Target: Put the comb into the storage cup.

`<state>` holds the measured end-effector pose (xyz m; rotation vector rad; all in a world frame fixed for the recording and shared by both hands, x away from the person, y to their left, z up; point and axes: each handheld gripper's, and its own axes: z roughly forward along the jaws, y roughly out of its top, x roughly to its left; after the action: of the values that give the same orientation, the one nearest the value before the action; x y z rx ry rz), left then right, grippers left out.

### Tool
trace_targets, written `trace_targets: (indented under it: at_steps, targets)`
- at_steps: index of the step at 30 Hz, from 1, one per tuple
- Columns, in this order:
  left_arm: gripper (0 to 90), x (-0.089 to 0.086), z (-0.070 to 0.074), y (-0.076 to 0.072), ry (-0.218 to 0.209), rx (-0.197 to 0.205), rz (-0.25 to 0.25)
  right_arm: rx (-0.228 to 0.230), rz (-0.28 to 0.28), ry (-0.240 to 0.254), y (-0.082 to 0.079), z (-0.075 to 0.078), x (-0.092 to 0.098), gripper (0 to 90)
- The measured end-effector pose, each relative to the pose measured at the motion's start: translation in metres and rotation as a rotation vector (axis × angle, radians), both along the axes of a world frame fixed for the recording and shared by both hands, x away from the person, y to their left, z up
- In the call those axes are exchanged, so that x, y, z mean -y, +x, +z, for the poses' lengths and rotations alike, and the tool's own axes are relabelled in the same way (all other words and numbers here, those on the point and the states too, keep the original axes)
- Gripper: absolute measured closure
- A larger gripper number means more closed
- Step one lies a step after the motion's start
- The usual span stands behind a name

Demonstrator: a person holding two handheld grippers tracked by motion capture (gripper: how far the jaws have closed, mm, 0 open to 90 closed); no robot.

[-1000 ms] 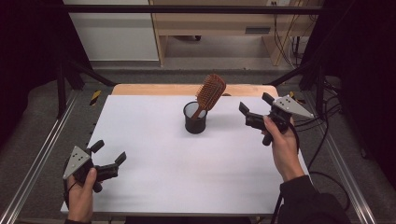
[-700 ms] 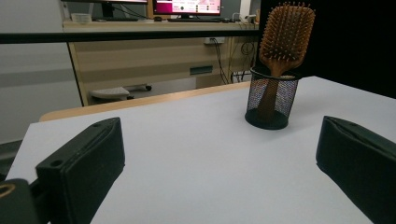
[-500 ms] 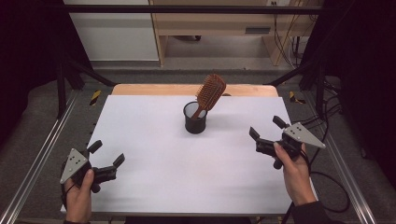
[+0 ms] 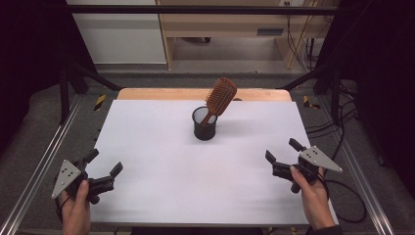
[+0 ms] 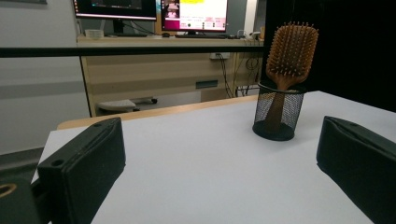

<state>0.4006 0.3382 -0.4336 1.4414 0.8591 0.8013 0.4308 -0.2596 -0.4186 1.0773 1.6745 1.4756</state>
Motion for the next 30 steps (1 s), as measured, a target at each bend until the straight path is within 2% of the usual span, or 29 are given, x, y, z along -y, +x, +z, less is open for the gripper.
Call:
trace_targets:
  at_steps: [2, 7, 18, 24, 30]
  targets:
    - [1.6, 0.000, 0.000, 0.000, -0.003, 0.006, -0.004, -0.007, 0.001, 0.000, -0.003, -0.004, 0.001, 4.6]
    - [1.5, 0.002, 0.002, -0.001, -0.013, 0.017, -0.022, -0.003, 0.014, -0.043, -0.009, -0.011, 0.001, 4.4]
    - [1.5, 0.009, 0.002, -0.001, -0.030, 0.025, -0.051, -0.007, 0.035, -0.027, -0.013, -0.027, -0.007, 4.5]
    - [1.5, 0.012, 0.002, -0.001, -0.037, 0.035, -0.063, 0.010, 0.070, -0.025, -0.013, -0.031, -0.012, 4.6]
    - [1.5, 0.014, 0.002, 0.000, -0.044, 0.029, -0.070, 0.037, 0.104, -0.012, -0.013, -0.029, -0.020, 4.6]
